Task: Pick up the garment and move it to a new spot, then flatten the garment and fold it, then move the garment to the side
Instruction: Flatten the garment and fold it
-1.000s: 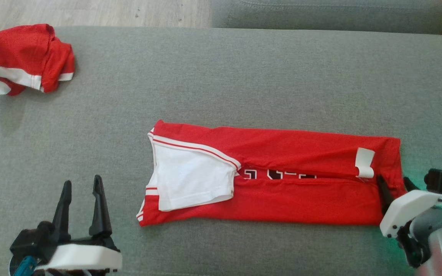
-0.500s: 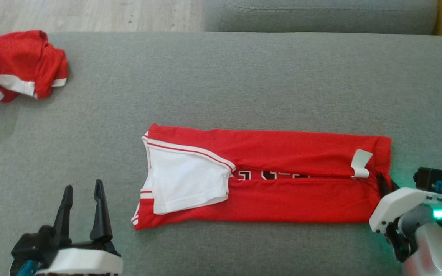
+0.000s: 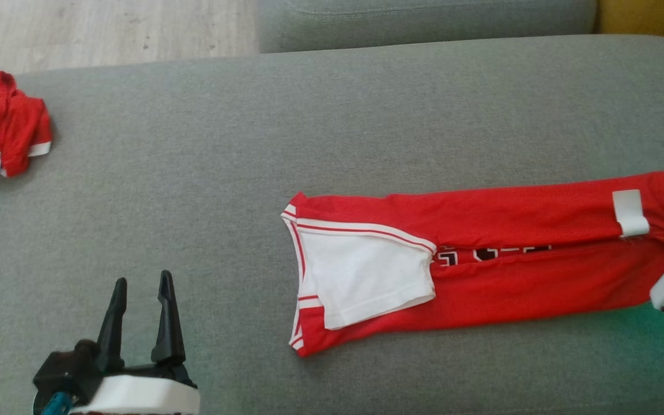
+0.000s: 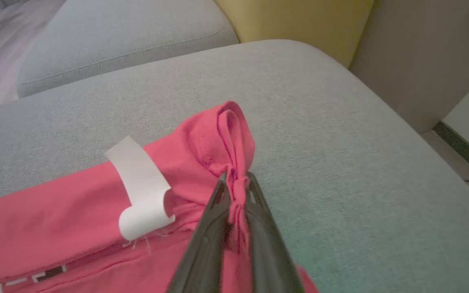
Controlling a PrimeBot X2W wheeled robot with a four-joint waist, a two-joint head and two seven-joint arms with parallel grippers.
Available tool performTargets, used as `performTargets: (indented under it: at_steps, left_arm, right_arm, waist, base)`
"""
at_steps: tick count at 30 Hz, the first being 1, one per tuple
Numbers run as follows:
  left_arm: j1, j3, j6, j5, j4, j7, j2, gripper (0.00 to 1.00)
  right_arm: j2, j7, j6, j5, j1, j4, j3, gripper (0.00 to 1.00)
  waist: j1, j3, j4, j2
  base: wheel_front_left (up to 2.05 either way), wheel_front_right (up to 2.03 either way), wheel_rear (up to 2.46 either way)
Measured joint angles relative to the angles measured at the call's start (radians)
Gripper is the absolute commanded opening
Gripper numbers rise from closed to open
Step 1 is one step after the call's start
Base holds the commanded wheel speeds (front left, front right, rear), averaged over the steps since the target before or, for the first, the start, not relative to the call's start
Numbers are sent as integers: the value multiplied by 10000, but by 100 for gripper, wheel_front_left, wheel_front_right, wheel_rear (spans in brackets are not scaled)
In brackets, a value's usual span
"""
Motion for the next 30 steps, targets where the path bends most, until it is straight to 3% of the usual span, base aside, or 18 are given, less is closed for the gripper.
performTargets:
  at_steps: [4,9,20,26,30]
  left_arm:
    - [-12,-36,-92,0,199,-13,-63,100]
    - [-69,-100,-100,-2,301,-29,-222,100]
    - [-253,-286,-267,-2,593,-104,-316,100]
    - [-272,-345,-274,0,608,-104,-345,100]
    - [-394,-385,-276,0,616,-104,-366,100]
  right_arm:
    - [291,483,0,259,518,-1106,-439,0]
    - [838,842,0,629,607,-2111,-102,0]
    - [1745,1797,0,2360,775,-4387,2589,0]
    - [1843,1664,0,3260,771,-4439,4355,0]
    - [1845,1034,0,4079,760,-3795,5597,0]
  waist:
    - [0,77,-226,0]
    - [0,95,-299,0]
    - [0,-67,-7,0]
    - [-1,-114,253,0]
    - [-1,-70,433,0]
  base:
    - [0,0,0]
    - [0,0,0]
    - [0,0,0]
    - [0,0,0]
    - [0,0,0]
